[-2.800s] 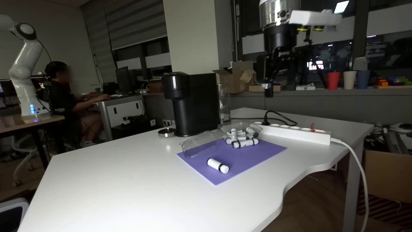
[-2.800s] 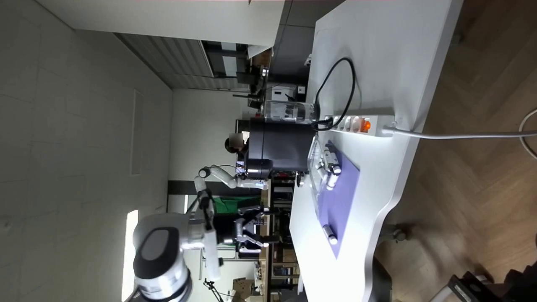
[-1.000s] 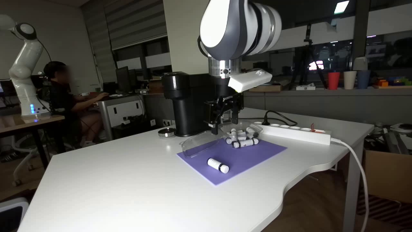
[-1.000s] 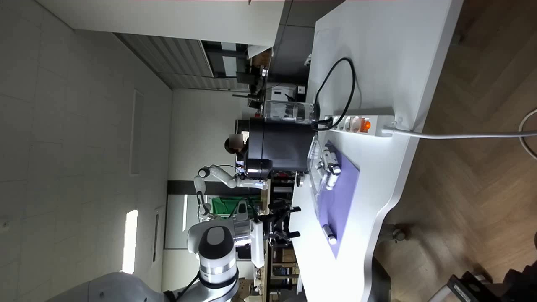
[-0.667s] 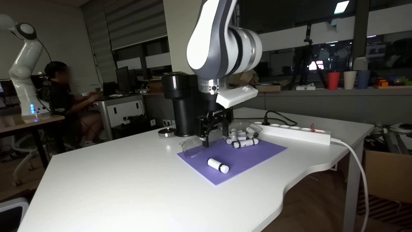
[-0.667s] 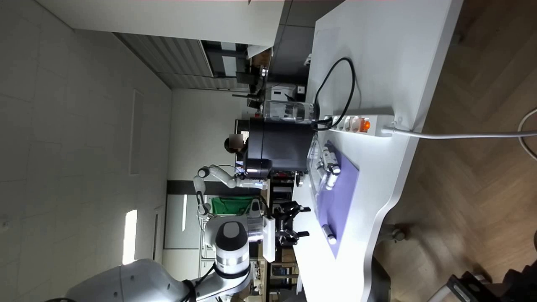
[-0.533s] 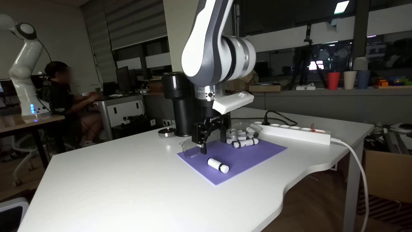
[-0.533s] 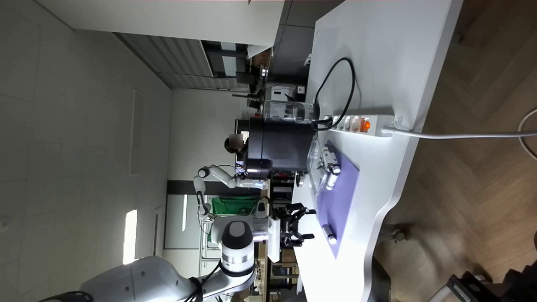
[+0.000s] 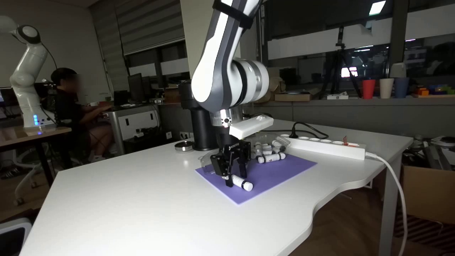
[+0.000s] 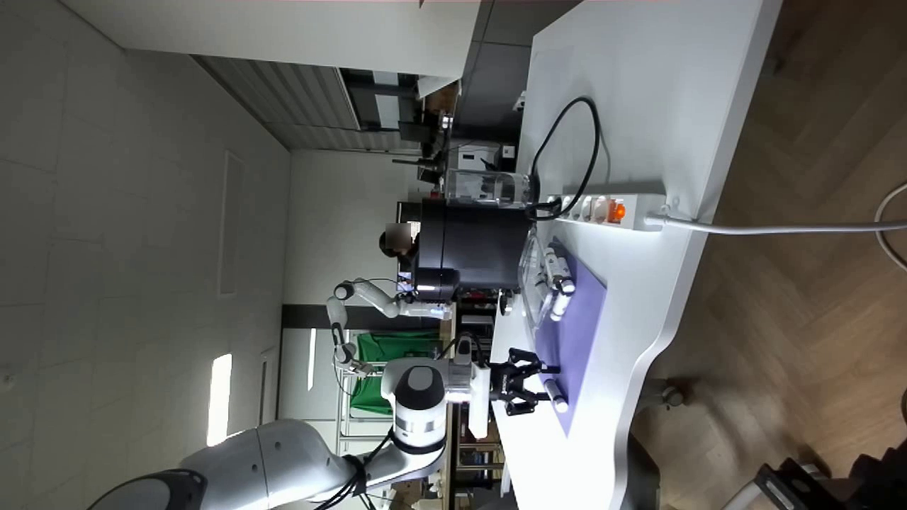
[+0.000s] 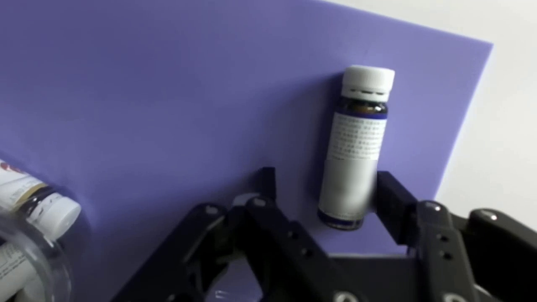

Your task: Take the bottle from the table and put it in the bowl

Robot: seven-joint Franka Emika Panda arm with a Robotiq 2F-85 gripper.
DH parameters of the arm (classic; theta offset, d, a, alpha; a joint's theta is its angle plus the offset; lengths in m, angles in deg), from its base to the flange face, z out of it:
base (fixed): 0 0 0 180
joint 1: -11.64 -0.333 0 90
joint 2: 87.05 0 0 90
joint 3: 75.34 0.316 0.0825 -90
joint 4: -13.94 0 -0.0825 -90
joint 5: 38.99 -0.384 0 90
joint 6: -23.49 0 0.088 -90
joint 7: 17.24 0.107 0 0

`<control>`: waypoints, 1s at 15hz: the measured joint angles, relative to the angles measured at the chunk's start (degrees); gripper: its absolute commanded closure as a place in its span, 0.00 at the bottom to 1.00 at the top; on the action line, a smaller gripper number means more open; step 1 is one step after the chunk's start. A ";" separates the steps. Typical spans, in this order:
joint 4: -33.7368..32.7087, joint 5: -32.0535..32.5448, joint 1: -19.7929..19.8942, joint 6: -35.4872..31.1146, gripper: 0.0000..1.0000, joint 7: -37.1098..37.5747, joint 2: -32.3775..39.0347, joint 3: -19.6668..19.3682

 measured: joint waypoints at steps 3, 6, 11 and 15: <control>-2.54 -1.08 0.00 5.30 0.89 -0.11 0.50 0.35; -4.52 -3.42 0.70 10.73 0.93 -2.29 0.55 1.06; -5.87 -5.37 3.02 13.36 0.93 -6.39 -2.26 1.62; -5.30 -5.70 6.11 7.33 0.93 -7.75 -6.71 0.38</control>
